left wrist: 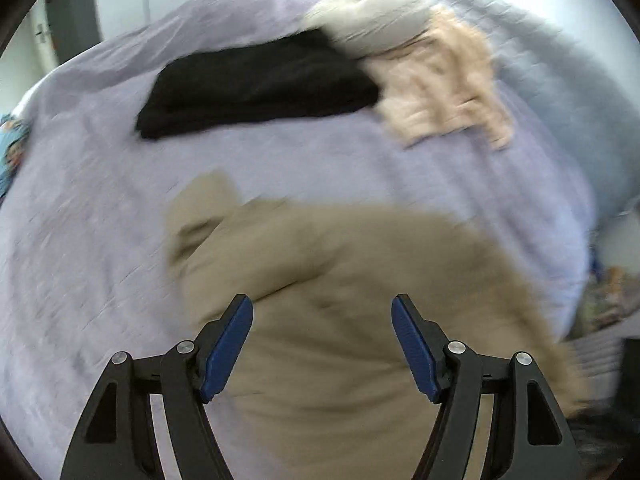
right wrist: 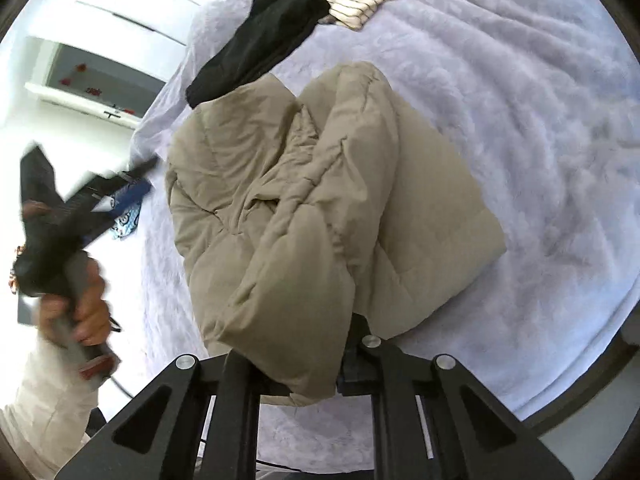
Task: Fold large clothes
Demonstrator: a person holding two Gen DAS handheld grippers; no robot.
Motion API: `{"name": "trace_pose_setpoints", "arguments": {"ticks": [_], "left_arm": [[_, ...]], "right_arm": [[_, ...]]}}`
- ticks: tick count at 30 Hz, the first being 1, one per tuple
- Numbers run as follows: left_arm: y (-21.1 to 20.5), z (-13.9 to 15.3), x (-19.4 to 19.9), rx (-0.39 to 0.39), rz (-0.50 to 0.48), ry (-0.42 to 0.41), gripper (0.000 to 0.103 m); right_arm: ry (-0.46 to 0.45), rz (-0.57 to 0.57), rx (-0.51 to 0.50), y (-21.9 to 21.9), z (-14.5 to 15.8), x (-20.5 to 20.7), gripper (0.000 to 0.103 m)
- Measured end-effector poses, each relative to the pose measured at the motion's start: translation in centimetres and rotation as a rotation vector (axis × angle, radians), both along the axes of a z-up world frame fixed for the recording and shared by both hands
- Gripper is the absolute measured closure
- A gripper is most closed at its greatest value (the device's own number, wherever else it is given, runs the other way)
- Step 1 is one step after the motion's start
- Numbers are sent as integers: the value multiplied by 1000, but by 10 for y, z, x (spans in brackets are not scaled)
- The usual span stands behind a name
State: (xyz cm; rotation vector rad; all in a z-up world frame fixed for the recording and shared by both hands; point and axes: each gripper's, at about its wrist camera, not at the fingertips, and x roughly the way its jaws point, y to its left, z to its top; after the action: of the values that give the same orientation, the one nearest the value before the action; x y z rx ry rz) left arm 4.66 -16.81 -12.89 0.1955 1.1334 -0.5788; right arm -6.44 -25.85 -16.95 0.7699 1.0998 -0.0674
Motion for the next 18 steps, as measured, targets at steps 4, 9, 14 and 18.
{"name": "trace_pose_setpoints", "arguments": {"ticks": [4,9,14,18], "left_arm": [[-16,-35,8,32,25,-7,31],[-82,-46,14,28,-31,-43,31],[-133,-61,8,72,-109,-86,30],[-143,-72,9,96,-103,-85,28]], "right_arm": [[2,6,-48,-19,-5,-3,89],[57,-81,-73,-56,-19,-31,89],[119,-136,-18,-100,-54,-38,87],[170,-160,5,-123,-43,-46,72]]}}
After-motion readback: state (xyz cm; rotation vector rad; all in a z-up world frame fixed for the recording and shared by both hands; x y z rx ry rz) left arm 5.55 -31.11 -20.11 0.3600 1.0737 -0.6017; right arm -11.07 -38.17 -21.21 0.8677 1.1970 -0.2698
